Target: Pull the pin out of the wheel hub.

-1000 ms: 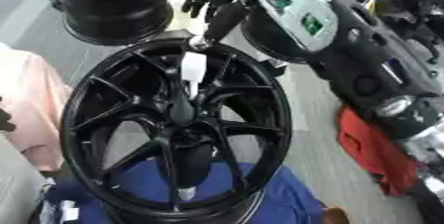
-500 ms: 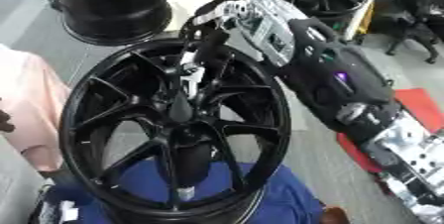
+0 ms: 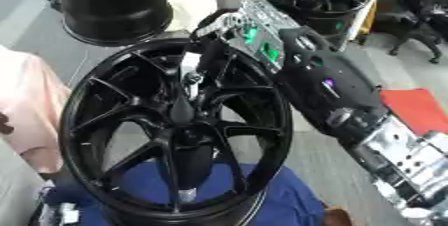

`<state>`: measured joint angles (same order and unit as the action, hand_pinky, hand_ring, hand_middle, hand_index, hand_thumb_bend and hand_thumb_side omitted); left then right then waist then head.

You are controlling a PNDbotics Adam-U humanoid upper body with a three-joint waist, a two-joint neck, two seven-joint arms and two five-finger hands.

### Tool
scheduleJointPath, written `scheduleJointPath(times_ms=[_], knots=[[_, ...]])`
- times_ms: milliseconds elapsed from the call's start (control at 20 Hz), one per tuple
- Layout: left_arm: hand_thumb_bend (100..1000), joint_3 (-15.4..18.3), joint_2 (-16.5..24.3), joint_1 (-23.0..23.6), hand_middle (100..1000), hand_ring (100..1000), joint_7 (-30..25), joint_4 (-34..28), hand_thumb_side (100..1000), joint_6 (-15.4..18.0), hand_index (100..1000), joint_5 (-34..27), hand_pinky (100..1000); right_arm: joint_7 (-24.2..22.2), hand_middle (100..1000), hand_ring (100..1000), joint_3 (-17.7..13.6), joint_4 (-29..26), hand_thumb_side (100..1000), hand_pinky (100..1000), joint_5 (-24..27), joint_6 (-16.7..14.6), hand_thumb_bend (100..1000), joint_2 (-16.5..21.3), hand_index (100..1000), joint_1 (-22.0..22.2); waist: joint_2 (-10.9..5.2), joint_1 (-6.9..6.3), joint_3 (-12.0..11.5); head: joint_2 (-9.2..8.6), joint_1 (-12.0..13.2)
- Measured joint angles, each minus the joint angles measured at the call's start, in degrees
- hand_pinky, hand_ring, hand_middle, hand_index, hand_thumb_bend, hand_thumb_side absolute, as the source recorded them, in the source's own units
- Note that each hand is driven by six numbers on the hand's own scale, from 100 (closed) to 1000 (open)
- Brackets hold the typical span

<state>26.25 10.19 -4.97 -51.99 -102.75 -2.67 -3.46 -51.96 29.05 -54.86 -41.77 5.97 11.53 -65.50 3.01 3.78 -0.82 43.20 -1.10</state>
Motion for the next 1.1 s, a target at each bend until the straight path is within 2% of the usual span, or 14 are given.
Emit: scheduleJointPath(times_ms=[200, 250, 500, 600, 750, 950, 1100], knots=[[158, -0.2, 0.0, 0.0, 629, 637, 0.0, 0.0, 723, 0.0, 853, 0.0, 782, 0.0, 698, 727, -0.2, 0.9, 486, 729, -0.5, -0.7, 388, -0.4, 830, 0.0, 0.0, -0.01, 0.0, 0.0, 0.0], [158, -0.2, 0.0, 0.0, 629, 637, 0.0, 0.0, 723, 0.0, 853, 0.0, 783, 0.0, 637, 676, -0.3, 0.9, 460, 686, -0.5, -0.8, 363, -0.4, 791, 0.0, 0.0, -0.01, 0.0, 0.0, 0.0], [157, -0.2, 0.0, 0.0, 629, 637, 0.0, 0.0, 724, 0.0, 854, 0.2, 782, 0.0, 533, 591, -0.9, -0.1, 409, 611, -0.7, -0.8, 306, -0.6, 695, 0.0, 0.0, -0.01, 0.0, 0.01, -0.1], [157, -0.2, 0.0, 0.0, 629, 637, 0.0, 0.0, 724, 0.0, 854, 0.2, 782, 0.0, 494, 563, -1.1, -1.1, 374, 584, -0.7, -0.5, 276, -0.6, 653, 0.0, 0.0, -0.01, 0.0, 0.01, -0.1], [157, -0.2, 0.0, 0.0, 629, 637, 0.0, 0.0, 724, 0.0, 854, 0.2, 783, 0.0, 433, 507, -1.2, -3.0, 287, 527, -0.3, 0.0, 175, -0.2, 579, 0.0, 0.0, -0.01, 0.0, 0.01, -0.1], [157, -0.2, 0.0, 0.2, 629, 637, -0.1, 0.0, 723, -0.1, 854, 0.2, 782, -0.1, 419, 497, -1.6, -5.8, 261, 516, 1.4, 0.9, 147, 1.4, 567, -0.7, -0.01, -0.01, 0.1, 0.01, 0.0], [157, -0.2, 0.0, 0.4, 629, 636, -0.1, 0.0, 723, -0.1, 854, 0.2, 782, -0.1, 414, 490, -2.6, -9.1, 252, 508, 3.2, 2.0, 139, 4.4, 566, -1.3, -0.17, 0.06, 0.5, 0.02, 0.0]])
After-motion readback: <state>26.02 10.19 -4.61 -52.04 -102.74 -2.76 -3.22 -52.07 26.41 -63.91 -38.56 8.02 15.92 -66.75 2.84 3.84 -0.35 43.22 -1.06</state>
